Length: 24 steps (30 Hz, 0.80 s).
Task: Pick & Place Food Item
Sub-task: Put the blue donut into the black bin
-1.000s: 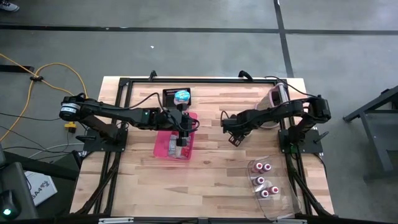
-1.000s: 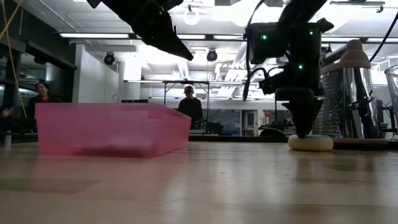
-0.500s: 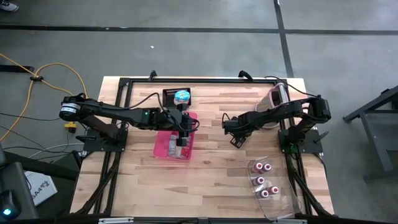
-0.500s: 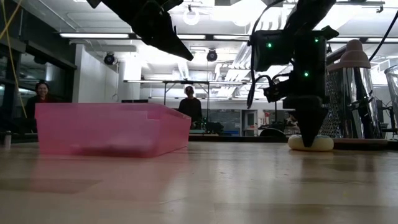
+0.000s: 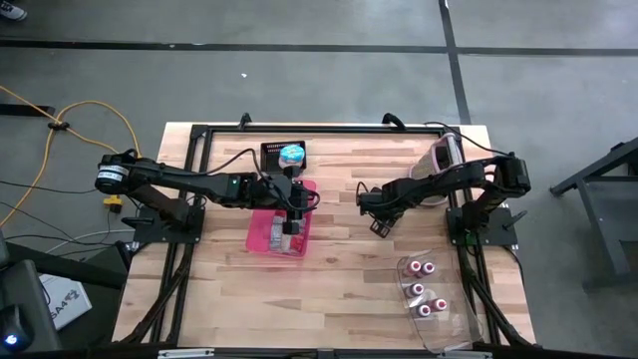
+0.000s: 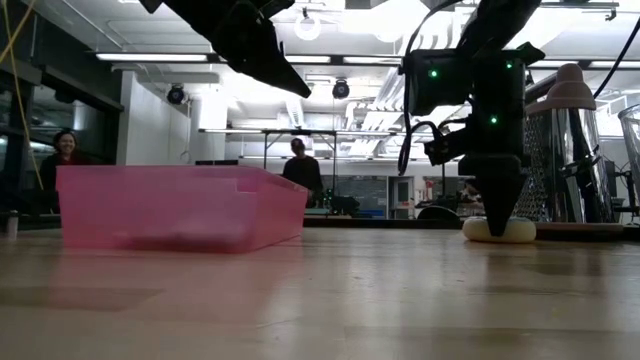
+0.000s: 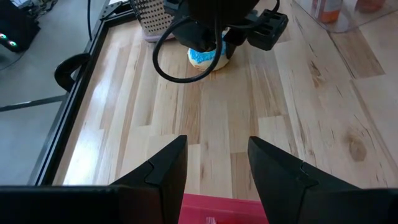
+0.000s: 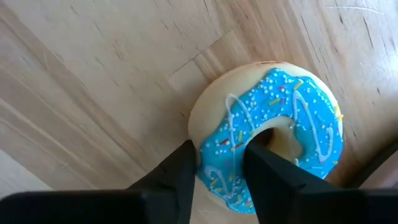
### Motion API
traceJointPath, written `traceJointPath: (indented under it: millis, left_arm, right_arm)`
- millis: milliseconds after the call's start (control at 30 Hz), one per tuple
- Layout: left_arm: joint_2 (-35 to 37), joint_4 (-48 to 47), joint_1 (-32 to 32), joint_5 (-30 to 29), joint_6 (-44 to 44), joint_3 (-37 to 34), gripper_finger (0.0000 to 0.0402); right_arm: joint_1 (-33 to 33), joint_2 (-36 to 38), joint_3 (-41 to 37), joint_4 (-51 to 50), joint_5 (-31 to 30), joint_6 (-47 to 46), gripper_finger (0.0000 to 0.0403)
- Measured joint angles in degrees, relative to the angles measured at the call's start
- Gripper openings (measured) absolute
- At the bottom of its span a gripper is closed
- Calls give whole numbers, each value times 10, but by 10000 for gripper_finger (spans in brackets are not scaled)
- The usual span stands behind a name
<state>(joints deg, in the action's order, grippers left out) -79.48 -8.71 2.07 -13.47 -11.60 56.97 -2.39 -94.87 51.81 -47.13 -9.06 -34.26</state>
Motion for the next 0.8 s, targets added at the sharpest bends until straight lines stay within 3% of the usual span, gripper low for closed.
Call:
traceJointPath:
  millis: [367,667,800]
  left_arm:
    - [0,0,0,0,-4,0,161]
    - [0,0,1,12,-3,0,161]
    - [0,1,4,34,-6,0,161]
  right_arm:
    - [0,11,2,-7,10,37,81]
    - [10,83,73,-25,94,97,79]
    - [24,121,96,32,154,122,79]
